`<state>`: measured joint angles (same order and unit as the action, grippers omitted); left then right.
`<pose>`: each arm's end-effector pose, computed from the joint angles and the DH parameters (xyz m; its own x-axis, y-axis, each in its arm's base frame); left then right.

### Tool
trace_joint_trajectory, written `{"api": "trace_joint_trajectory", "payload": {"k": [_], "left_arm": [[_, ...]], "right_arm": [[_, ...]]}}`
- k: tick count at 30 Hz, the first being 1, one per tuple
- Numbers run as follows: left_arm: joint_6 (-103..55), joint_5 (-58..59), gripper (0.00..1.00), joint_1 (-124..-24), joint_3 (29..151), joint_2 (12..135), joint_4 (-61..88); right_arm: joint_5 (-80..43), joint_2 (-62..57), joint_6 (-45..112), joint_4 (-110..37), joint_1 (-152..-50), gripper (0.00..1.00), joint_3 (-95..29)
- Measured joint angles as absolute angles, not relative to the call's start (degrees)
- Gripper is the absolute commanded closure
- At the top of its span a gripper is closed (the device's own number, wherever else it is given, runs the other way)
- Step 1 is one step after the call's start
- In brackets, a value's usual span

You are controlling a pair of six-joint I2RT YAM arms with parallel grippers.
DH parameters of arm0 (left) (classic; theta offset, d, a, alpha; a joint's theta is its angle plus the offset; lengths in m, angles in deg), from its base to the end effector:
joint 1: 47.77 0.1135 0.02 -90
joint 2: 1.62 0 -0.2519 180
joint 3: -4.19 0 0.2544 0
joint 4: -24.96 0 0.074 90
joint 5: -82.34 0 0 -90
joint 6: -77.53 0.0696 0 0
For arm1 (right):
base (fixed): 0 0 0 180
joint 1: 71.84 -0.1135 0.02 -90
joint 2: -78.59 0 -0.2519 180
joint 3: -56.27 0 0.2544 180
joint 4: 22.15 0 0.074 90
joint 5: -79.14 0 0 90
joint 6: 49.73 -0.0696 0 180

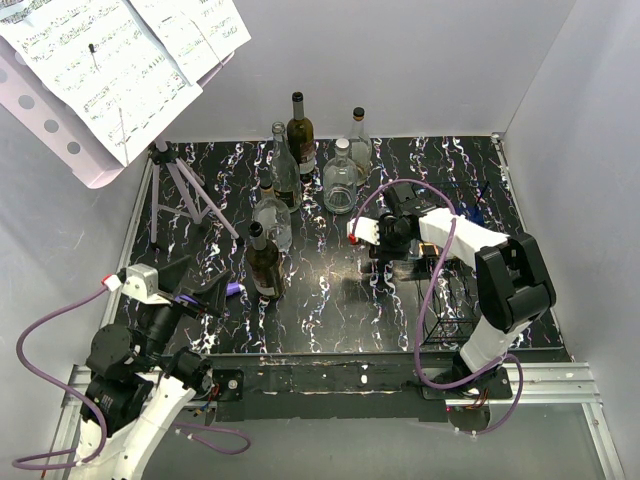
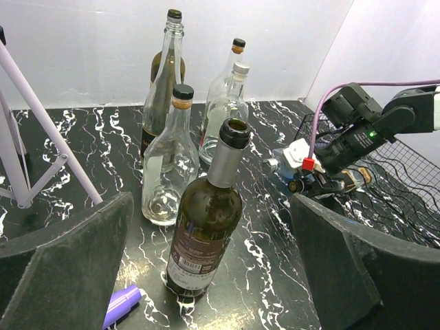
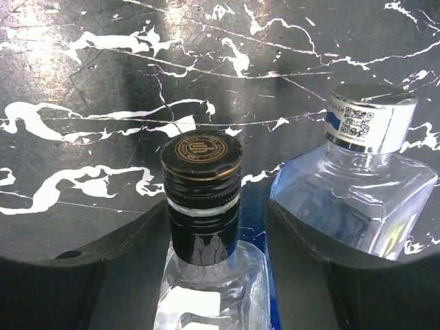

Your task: Take the wine bottle off the wine rack

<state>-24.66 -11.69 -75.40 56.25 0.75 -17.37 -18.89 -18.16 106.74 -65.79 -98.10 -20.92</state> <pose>0.0688 -0.0305 0.3363 0.0263 -0.2515 -0.9675 0.4158 0.8829 -0.2182 0.3130 0.1652 0.1509 0.1339 -0.9463 -0.2943 -0.9314 -0.0187 -0.3636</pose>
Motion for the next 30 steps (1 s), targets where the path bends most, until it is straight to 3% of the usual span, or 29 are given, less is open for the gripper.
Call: {"api": "trace_joint_trajectory", "payload": {"k": [8,12,18,30], "left_arm": [[-24.7,-11.7,0.02,-75.4,56.2,1.0,-17.4],[-24.7,-11.7,0.02,-75.4,56.2,1.0,-17.4],[-24.7,-11.7,0.02,-75.4,56.2,1.0,-17.4],[-24.7,-11.5,0.02,-75.4,56.2,1.0,-17.4]], "right_arm": [[-18.9,-19.0,107.5,-65.6,-97.8,0.46,-20.9],[-19.0,-19.4,107.9,-66.6,-97.8,0.61,-20.9],[-19.0,-19.3,107.7,-67.8,-98.6,0.99,-21.4],[-15.0,-18.0,106.2,-69.9,-101.6,0.99,-21.4]]}}
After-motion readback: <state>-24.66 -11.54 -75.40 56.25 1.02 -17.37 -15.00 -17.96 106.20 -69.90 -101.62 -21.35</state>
